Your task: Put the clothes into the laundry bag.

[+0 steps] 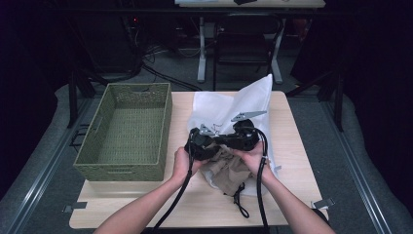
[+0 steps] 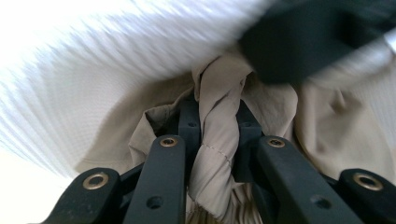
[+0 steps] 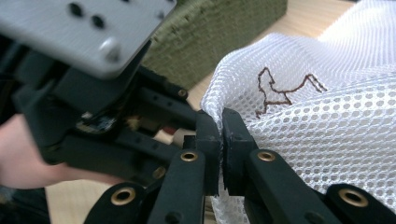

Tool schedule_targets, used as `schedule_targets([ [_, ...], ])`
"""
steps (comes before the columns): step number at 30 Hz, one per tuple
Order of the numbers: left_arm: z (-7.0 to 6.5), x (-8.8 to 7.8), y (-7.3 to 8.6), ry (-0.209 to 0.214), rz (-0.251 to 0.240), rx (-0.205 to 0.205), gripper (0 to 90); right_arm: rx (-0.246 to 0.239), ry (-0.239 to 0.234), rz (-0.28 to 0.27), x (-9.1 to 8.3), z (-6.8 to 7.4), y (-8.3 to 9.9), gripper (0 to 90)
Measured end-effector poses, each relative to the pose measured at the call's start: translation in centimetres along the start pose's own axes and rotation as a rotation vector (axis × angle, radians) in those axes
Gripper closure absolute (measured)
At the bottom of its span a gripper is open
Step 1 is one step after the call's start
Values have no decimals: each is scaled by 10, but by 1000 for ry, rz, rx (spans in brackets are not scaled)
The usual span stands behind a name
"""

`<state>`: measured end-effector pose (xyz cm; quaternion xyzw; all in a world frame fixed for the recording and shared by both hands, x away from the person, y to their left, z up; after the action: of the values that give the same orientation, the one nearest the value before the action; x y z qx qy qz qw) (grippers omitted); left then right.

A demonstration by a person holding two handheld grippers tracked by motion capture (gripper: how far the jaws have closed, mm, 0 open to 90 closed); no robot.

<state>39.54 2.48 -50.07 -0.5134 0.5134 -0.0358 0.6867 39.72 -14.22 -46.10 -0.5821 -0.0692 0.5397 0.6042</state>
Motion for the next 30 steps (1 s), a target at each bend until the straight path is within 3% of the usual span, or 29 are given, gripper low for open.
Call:
schedule_targets([
  [5,6,-13,-1,-106,-51,-25,794,41,-55,-51,-8,2,-3,876],
  [6,6,-13,-2,-119,-50,-24,794,57,-76,-58,-9,2,-4,876],
  [8,6,-11,-1,-127,-39,-21,793,60,-75,-55,-9,1,-3,875],
  [11,9,7,4,-98,16,-24,779,95,-49,-2,-1,-6,2,869],
  [13,11,11,6,-68,40,-21,742,86,-19,42,3,-11,7,868],
  [14,11,9,5,-38,47,-22,659,86,-2,61,2,-16,11,866],
  [15,11,7,5,-21,47,-17,659,86,-2,61,2,-16,11,866],
  [16,9,0,5,-7,62,11,545,79,13,62,-1,-18,11,865],
  [17,9,-5,5,14,63,7,505,71,23,65,-2,-18,11,864],
  [19,8,-9,6,19,64,15,485,69,29,62,-2,-19,11,864],
  [21,4,-15,9,42,78,39,384,58,42,70,-2,-20,10,863],
  [23,0,-16,13,73,95,59,340,50,53,78,-2,-20,10,862],
  [24,-3,-15,15,69,96,56,287,46,54,80,-2,-20,10,862],
  [27,-12,-6,22,75,122,79,268,48,67,86,-1,-19,11,862],
  [30,-19,5,28,46,138,83,258,43,74,92,1,-19,13,862],
])
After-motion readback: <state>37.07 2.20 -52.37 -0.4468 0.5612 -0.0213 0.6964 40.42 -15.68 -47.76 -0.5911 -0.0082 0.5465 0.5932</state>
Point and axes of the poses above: each handheld gripper's, and its own axes: x roughly forward along the jaws, y roughly out of its underside, z roughly to its left, the point moved 1 cm from there along x, roughly forward along the jaws, and after that the axes turned 3 degrees about x, right-handed, at the moved point
